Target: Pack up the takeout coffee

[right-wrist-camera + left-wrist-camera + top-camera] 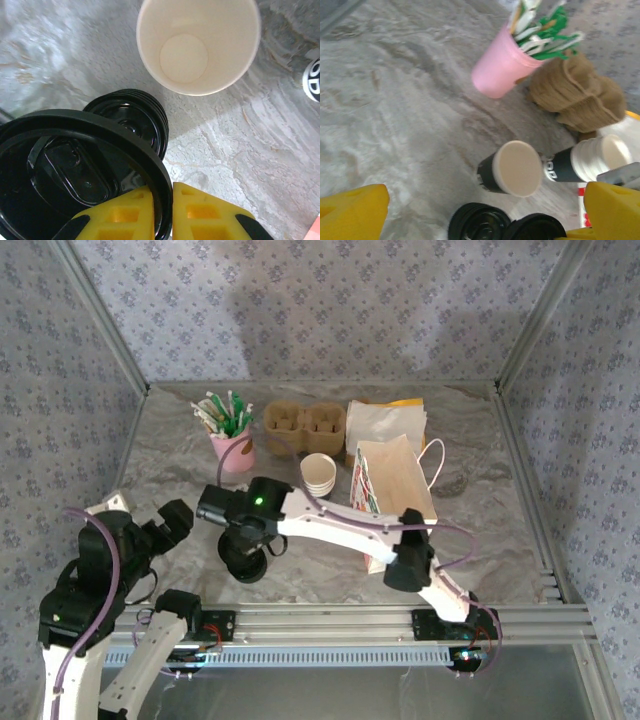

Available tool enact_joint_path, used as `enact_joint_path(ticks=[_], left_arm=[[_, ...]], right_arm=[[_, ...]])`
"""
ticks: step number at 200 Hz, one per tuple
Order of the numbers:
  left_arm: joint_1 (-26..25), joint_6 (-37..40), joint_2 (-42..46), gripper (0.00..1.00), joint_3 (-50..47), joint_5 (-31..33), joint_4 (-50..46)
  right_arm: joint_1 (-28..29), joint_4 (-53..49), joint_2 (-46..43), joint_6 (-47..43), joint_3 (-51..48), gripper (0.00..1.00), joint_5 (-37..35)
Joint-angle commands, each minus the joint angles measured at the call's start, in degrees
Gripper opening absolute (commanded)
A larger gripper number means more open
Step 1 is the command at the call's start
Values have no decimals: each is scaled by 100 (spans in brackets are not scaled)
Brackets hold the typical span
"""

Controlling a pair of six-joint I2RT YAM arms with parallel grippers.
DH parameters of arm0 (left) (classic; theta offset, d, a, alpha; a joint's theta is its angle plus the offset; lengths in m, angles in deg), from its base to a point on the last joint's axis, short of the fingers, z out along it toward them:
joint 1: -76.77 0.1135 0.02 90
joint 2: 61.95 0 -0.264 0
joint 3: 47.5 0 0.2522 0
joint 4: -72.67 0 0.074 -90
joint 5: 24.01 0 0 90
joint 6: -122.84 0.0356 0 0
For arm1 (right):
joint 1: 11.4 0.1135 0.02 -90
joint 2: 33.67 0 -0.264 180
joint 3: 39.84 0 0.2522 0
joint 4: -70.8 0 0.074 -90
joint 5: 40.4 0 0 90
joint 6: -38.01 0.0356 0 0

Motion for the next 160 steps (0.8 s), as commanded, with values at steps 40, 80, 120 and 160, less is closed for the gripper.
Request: enact_joint_path(ticks=[40,80,120,160], left_arm=[[13,878,-971,100,1274,-2310,1518],[15,782,-1651,100,1718,-3328,2503],[17,-86,-2345,100,1616,-4940,3920],[13,-554,-2536,100,1231,-6056,4837]], right_arm=[[-1019,569,-1793,-576,-945,14,1202],[-2303,1268,-2903,-336,-2015,14,2962],[-3555,2452,-3577,595,-2815,14,4871],[-3914,3274,-3868,1067,-3320,14,5835]])
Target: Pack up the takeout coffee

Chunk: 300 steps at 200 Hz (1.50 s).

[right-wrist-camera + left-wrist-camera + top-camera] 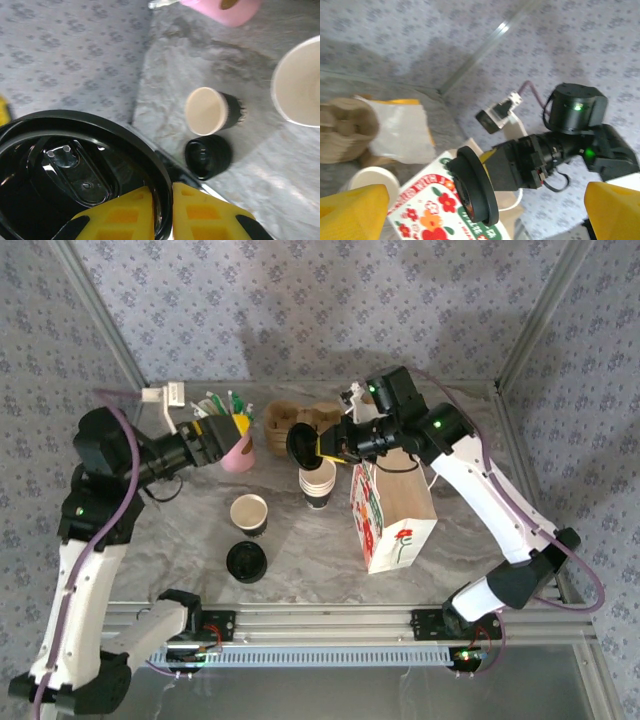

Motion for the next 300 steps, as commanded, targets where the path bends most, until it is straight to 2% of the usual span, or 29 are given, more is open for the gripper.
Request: enact_joint_path(ticks=[1,37,71,127,146,205,253,280,300], left_arm=[[18,-394,81,100,-237,-1114,934],[13,-978,420,100,-796,-1274,1596],[7,-1029,343,100,-825,-1563,1624],[-82,-1920,-105,100,-1260,-1731,3161],[-110,-2140,-271,100,-1290,-1724,3538],[-330,-2285,-640,100,-911,-1748,3683],[-560,-572,-490,100,-345,-1310,2007],[-933,1447,76,100,-452,-271,1532],[-1245,3056,591,100,-967,-3,1822]], right_arm=[[-88,817,-250,454,-305,14,1140],[-304,1837,-413,959,-678,14,1430],[-298,2412,-488,1505,-761,15,1624],[-206,3217,-431,2481,-955,14,1737],[-195,3258,-328,2619,-819,14,1784],[-65,3178,-80,2702,-506,14,1843],[-96,3049,-69,2916,-458,13,1831],[-107,3041,-83,3144,-498,11,1874],[-109,3023,-100,3270,-519,11,1953]])
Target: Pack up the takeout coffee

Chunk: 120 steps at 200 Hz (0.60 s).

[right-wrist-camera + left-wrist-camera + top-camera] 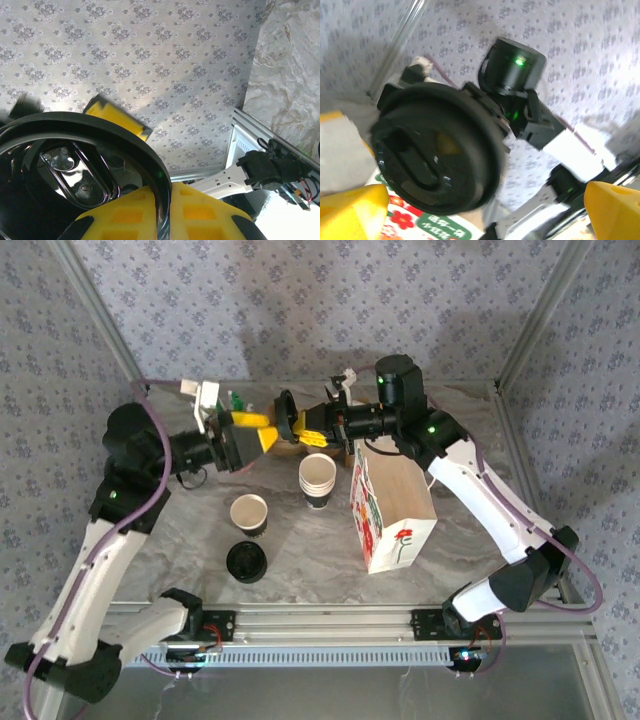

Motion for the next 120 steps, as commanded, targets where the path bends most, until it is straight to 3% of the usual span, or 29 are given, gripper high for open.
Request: enact_joint_path(ticks=[1,19,47,120], left_arm=[[-298,2520,639,100,-336,591,-21],[-337,3591,760,100,-534,209,-94],[-438,4558,644,100,-484,-249,-547],[-542,4493,596,100,-1095,446,890]], right_arm=[[-18,-29,-22,274,127,11,218],[-15,-84,-46,320,140,11,266],[25,-127,-46,372,123,11,477],[246,-198,-86,269,22,9,979]])
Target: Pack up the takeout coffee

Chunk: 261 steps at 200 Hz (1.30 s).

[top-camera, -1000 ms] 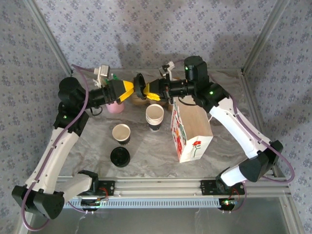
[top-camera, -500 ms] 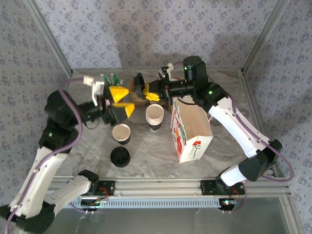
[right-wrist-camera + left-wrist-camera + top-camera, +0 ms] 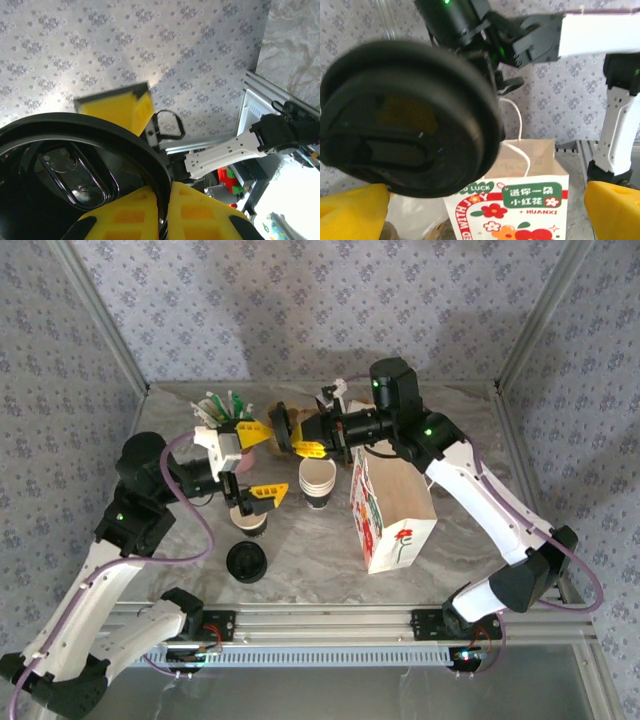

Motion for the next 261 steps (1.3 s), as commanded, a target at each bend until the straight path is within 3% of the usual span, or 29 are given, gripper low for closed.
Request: enact_joint_path(ticks=[1,41,116,205,261], left_arm=[[-55,131,95,100,-93,267,829],[-58,-8,211,100,-271,609,1293],[-95,-615,-182,100,67,-73,1424],[-179,-231,-180,100,356,97,909],[-487,148,-288,100,458,570,773]], right_arm=[[54,-80,-80,-26,24,9,321],[39,-8,-75,-27,6,10,299],[81,84,-76,-77,19,9,359],[115,70,-70,-80,118,10,306],[216,34,-22,-79,235,10,233]])
